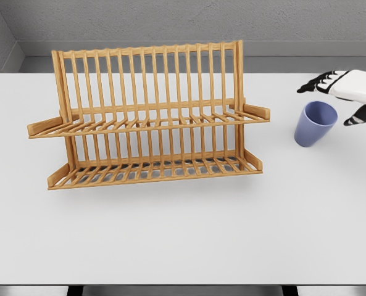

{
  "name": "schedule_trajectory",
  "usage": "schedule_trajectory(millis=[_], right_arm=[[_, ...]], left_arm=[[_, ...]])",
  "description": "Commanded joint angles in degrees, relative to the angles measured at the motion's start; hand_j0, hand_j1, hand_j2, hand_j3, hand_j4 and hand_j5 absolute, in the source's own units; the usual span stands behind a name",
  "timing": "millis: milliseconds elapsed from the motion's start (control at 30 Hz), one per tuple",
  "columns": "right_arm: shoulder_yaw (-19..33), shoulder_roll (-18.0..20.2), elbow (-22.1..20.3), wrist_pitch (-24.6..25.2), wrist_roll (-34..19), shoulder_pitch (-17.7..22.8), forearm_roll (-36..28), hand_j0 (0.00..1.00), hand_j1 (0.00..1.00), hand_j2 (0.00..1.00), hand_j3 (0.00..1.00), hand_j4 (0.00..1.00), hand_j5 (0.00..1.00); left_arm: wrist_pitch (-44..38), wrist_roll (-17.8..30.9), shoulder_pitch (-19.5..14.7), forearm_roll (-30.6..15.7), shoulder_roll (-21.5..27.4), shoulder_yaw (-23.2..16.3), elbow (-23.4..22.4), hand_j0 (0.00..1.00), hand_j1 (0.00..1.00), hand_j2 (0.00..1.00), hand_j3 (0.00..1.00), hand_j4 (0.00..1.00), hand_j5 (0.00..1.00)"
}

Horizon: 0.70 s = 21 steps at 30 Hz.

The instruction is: Right arm put cup on second shelf

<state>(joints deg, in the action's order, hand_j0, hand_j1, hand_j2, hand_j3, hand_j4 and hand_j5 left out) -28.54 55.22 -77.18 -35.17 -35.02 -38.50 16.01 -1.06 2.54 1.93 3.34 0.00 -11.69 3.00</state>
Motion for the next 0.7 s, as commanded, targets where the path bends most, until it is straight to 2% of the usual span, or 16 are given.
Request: schedule_trajectory(millis=[0,133,200,467,667], right_arm=[[-0.8,-0.1,0.9,0.2,0.0,0.0,-0.3,1.0,1.0,1.0,1.0,1.0,1.0],[-2.7,-0.5,1.8,0.2,0.0,-0.3,-0.3,1.0,1.0,1.0,1.0,1.0,1.0],[-4.5,-1.7,4.9,0.2,0.0,-2.4,-0.2,1.0,1.0,1.0,1.0,1.0,1.0],[-5.1,-2.1,7.5,0.2,0.0,-2.9,1.9,1.0,1.0,1.0,1.0,1.0,1.0],[-7.9,-3.6,8.8,0.2,0.0,-4.0,1.9,1.0,1.0,1.0,1.0,1.0,1.0]], left_arm=[[0.0,0.0,0.0,0.0,0.0,0.0,0.0,1.0,1.0,1.0,1.0,1.0,1.0],[0.0,0.0,0.0,0.0,0.0,0.0,0.0,1.0,1.0,1.0,1.0,1.0,1.0],[0.0,0.0,0.0,0.0,0.0,0.0,0.0,1.0,1.0,1.0,1.0,1.0,1.0],[0.0,0.0,0.0,0.0,0.0,0.0,0.0,1.0,1.0,1.0,1.0,1.0,1.0],[0.0,0.0,0.0,0.0,0.0,0.0,0.0,1.0,1.0,1.0,1.0,1.0,1.0]])
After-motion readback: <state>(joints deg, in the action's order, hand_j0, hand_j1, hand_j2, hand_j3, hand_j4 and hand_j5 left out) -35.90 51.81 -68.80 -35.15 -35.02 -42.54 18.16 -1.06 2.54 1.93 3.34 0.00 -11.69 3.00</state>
